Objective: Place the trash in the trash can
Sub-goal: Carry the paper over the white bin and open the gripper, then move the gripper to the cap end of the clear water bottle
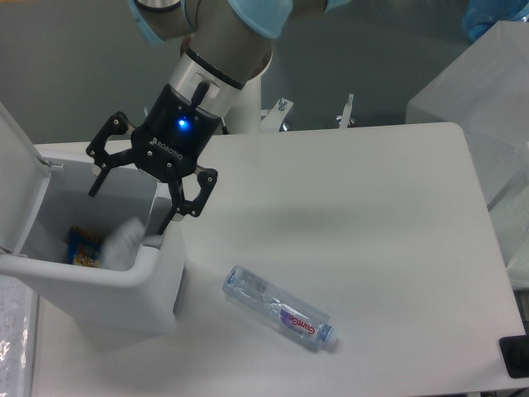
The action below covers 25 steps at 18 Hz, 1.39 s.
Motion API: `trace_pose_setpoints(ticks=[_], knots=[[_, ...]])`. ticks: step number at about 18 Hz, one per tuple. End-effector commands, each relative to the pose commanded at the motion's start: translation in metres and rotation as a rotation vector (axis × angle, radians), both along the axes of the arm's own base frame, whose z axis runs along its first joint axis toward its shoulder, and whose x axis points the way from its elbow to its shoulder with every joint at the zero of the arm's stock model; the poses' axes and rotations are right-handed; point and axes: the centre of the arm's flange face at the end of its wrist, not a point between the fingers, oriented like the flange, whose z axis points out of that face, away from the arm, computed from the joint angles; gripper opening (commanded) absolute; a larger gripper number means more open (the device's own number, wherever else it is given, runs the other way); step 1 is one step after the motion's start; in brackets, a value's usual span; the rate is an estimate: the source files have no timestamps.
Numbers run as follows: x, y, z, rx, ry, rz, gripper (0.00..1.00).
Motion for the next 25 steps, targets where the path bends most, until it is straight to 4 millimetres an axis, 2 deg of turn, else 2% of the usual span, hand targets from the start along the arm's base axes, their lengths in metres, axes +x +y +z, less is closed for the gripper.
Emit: trace_pose_setpoints(ticks=[3, 5, 8, 10, 14, 21, 24, 25], knots=[[-0.032, -0.014, 0.009, 0.015, 0.014, 0.06, 1.0], [-0.047, -0.018, 0.005, 0.011, 0.012, 0.082, 1.0], [-0.087, -0.017, -0.026, -0.066, 0.016, 0.151, 1.0], [-0.123, -0.027, -0.044, -0.171, 0.063, 0.245, 1.0], [-0.169, -0.025, -0.076, -0.252, 0.007, 0.354, 1.0], [-0.237, 0.001, -0.143, -0.492, -0.064, 0.512, 1.0], [-0.252, 0.009, -0.173, -0.566, -0.11, 0.559, 1.0], [-0.255, 0.013, -0.178, -0.581, -0.115, 0.584, 1.0]])
